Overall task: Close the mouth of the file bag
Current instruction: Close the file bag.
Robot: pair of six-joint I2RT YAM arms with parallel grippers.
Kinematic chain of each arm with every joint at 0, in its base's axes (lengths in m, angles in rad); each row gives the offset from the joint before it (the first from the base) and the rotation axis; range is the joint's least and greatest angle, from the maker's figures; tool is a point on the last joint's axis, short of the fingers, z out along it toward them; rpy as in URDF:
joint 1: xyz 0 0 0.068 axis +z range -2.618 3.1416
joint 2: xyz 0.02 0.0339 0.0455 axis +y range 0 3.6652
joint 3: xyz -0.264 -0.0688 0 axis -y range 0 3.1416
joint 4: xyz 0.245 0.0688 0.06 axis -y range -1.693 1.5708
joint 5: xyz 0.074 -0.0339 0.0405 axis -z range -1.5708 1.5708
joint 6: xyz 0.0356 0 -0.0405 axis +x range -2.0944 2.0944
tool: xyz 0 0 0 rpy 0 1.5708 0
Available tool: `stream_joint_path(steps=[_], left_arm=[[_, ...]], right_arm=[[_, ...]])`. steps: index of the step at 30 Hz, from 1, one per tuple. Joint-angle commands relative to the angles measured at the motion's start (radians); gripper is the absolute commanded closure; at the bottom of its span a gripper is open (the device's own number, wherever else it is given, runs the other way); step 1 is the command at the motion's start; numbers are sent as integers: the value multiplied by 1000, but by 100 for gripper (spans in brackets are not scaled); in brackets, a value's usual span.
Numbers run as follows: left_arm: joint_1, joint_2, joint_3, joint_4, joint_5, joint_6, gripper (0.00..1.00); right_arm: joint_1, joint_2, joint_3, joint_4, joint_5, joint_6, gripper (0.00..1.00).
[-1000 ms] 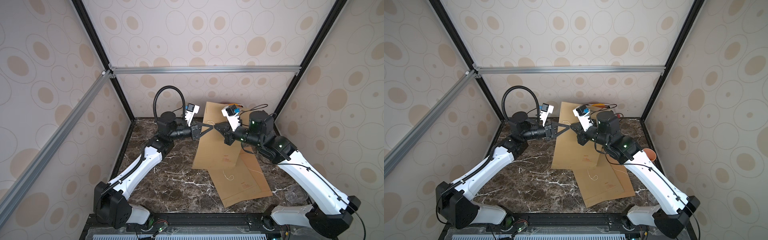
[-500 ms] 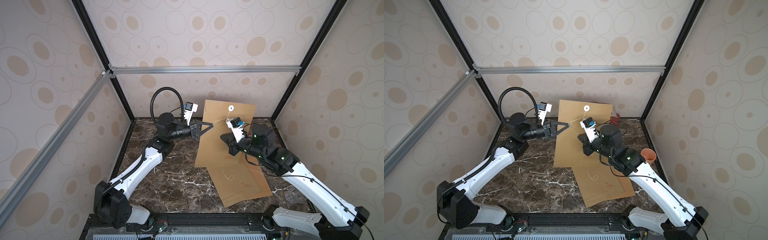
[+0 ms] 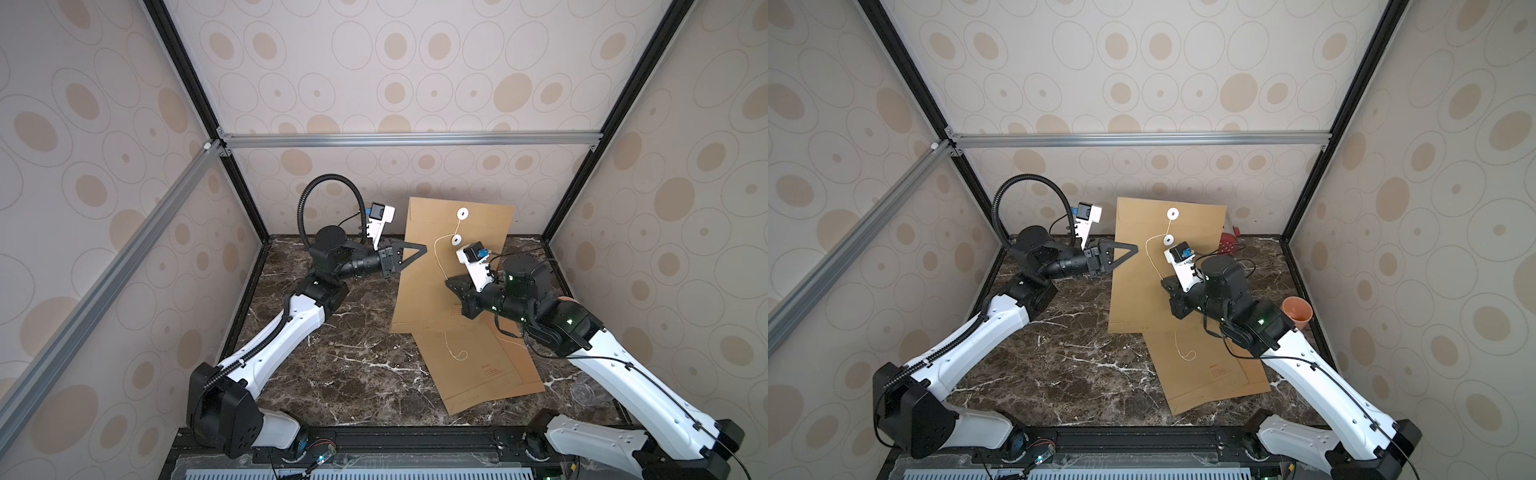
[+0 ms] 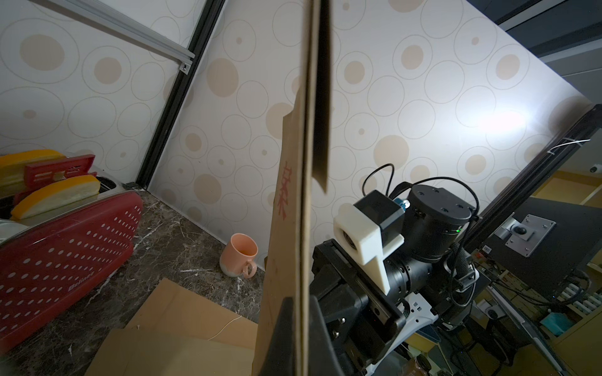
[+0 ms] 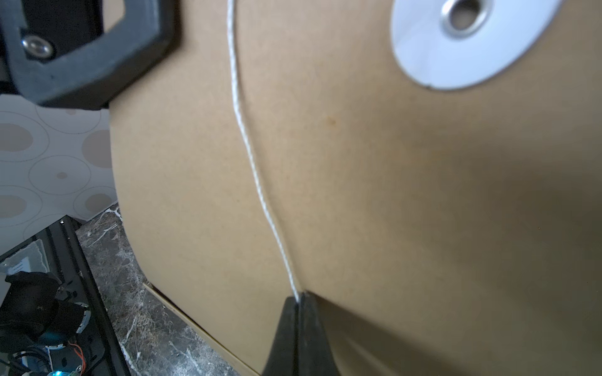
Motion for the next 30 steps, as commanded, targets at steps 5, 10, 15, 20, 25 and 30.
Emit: stream_joint_path(steps=[5,10,15,20,25,30], left_arm=[[5,-22,3,70,5,-28,100],[5,-19,-3,101,5,-52,100],[6,-17,-2,111,8,-62,100],[6,-17,-4,115,5,-66,100],[4,-15,-5,121,7,-69,100],[5,-15,-6,122,5,-70,100]], right_arm=[[2,-12,-43,-20,-79,67,100],[1,-13,-57,-35,-70,65,100],[1,-14,-59,-47,-83,65,100],[2,-24,-60,-59,-71,54,100],[2,-23,-53,-81,-86,40,100],[1,-19,-61,-102,-91,29,100]])
